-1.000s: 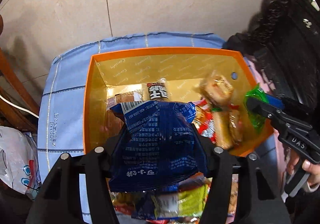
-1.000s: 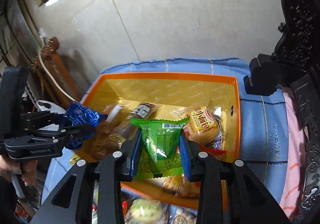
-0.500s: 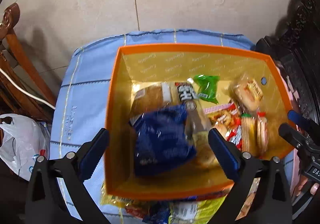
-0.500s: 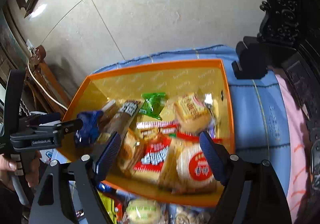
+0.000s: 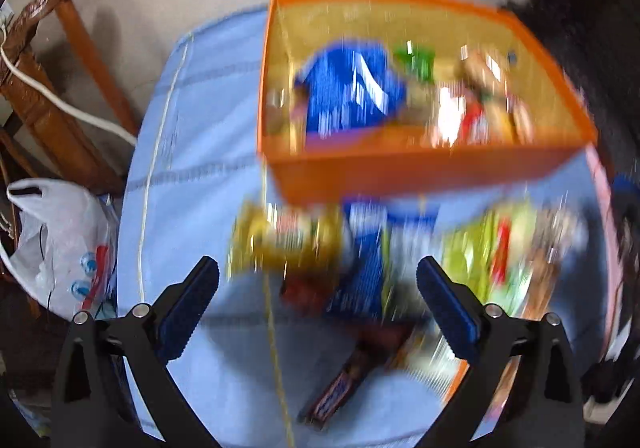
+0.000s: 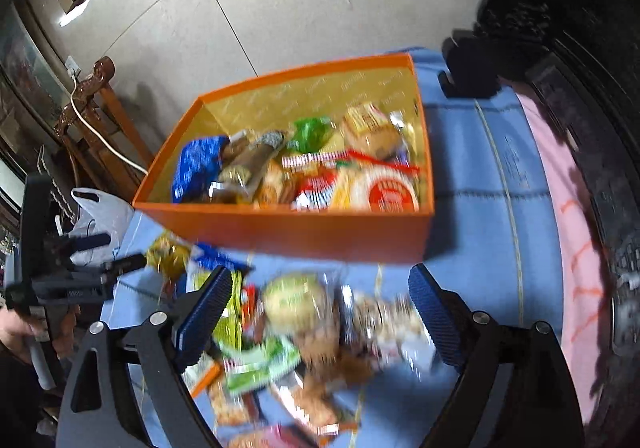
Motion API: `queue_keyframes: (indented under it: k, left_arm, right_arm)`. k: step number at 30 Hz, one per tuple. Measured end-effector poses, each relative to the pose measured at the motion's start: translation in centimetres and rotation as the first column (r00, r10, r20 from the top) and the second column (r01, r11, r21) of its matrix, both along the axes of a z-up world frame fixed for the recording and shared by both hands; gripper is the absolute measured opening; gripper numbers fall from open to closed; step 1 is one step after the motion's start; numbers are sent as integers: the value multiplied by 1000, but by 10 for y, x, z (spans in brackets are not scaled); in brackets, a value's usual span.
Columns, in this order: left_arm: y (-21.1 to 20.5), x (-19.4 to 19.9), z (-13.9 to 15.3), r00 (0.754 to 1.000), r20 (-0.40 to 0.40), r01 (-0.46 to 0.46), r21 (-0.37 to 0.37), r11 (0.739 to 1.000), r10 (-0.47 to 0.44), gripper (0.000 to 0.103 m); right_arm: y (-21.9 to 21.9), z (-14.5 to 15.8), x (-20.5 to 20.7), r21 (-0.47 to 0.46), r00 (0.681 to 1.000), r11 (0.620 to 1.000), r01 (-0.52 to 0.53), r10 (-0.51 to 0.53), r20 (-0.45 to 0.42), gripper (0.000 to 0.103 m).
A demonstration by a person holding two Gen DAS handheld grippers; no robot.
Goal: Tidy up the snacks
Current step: 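Grasp the chocolate bar with left tool while right tool grasps pink cookie bag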
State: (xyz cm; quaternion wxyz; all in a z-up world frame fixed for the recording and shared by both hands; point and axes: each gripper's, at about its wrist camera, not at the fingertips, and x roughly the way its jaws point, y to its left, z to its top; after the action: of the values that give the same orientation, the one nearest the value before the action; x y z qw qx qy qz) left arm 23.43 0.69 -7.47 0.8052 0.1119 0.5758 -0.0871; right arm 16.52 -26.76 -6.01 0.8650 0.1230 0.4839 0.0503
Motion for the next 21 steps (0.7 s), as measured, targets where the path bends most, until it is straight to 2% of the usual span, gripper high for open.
queue_keyframes:
  k: [6,9,11,12,13,15,17,18,20,21]
  left_arm:
    - [19,-51,-48,993,-109,52,57,997,-45,97]
    - [20,-65,-64,991,-114,75,65,995,-68,96]
    - [19,-70,-72,989,-126,89,61,994,-81,80]
    - [17,-72,-80,985,-149,95,60,994,-86,67]
    - [16,-73,-86,982,-169,99,53,994,-88,65]
    - [16,-75,-88,987,-138,86,40,995,-80,61]
    - [13,-76,-89,985,-141,107,10,994,-104,40]
    - [11,-77,-89,981,-154,118,-26,993,-120,20]
    - [7,-79,-88,982,-140,129,12,992,-126,17]
    - [7,-80,-89,982,-140,128,6,992,-126,17]
  right_arm:
    - [3,-13,-31,8,999,1000,2,-1,-47,90]
    - [8,-18,-42,7,998,1000,-8,8,-64,90]
    - [11,-21,-48,7,997,1000,-12,13,-73,90]
    - [14,-23,-52,7,997,1000,-18,18,-81,90]
    - [17,-25,-55,8,996,1000,-24,25,-87,90]
    - [23,-28,-61,7,994,999,-48,48,-101,90]
    - [34,-32,-68,17,986,994,-106,108,-126,90]
    - [43,-36,-75,18,976,987,-161,162,-142,90]
    - [61,-44,-87,0,953,968,-251,248,-172,90]
    - [71,-52,-94,-6,938,956,-295,288,-195,90]
